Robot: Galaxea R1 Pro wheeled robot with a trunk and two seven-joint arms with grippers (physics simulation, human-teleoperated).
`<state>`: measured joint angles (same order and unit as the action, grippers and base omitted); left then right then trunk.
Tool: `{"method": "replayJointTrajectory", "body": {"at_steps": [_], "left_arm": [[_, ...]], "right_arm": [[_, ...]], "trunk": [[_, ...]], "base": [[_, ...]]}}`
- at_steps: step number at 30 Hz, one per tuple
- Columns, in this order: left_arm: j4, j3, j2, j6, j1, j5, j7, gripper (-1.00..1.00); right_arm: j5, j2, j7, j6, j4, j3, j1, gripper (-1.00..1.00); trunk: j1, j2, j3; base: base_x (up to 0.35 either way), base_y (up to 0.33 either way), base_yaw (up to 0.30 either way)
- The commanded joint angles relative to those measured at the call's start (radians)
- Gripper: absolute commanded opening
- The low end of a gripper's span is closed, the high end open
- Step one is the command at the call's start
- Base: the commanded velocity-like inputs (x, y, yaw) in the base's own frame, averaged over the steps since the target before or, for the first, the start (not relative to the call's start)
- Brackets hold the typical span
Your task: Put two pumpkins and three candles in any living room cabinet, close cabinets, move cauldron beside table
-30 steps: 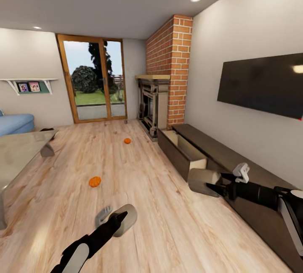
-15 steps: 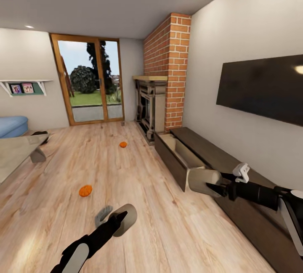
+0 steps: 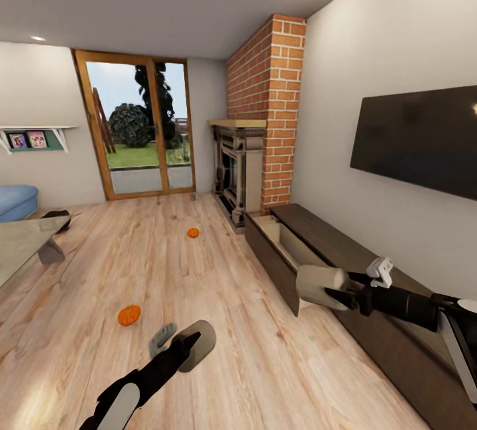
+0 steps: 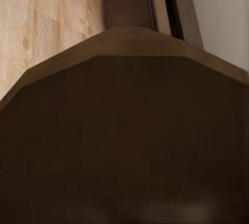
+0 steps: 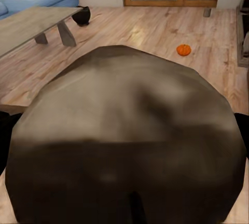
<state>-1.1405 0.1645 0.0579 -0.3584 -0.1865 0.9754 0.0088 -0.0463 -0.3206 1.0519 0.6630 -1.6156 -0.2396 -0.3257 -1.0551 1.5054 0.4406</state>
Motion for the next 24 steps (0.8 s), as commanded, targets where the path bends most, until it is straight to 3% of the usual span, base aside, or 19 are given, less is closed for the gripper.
{"method": "replayJointTrajectory", "body": {"at_steps": [1,10,17,24], "left_arm": [[-0.001,0.001,0.001,-0.002,-0.001,0.007,0.001,-1.00],[-0.001,0.005,0.000,-0.001,-0.001,0.002,0.009,-1.00],[0.006,0.006,0.000,-0.006,-0.001,0.002,0.017,-1.00],[0.007,0.005,0.002,0.003,-0.001,0.001,0.006,-1.00]], "right_arm": [[-0.007,0.000,0.002,0.009,0.000,-0.001,-0.001,-1.00],[-0.007,0.000,0.001,0.009,0.000,-0.001,-0.001,-1.00],[-0.007,0.000,0.001,0.009,-0.001,-0.001,-0.001,-1.00],[-0.007,0.000,-0.001,0.008,0.000,-0.001,-0.001,-1.00]], "trunk": [[-0.001,0.001,0.001],[-0.001,0.001,0.001],[0.026,-0.048,-0.021],[0.026,-0.048,-0.021]], "base": [[0.336,0.100,0.000],[0.337,0.081,0.000],[0.294,-0.099,0.000],[0.319,-0.064,0.000]]}}
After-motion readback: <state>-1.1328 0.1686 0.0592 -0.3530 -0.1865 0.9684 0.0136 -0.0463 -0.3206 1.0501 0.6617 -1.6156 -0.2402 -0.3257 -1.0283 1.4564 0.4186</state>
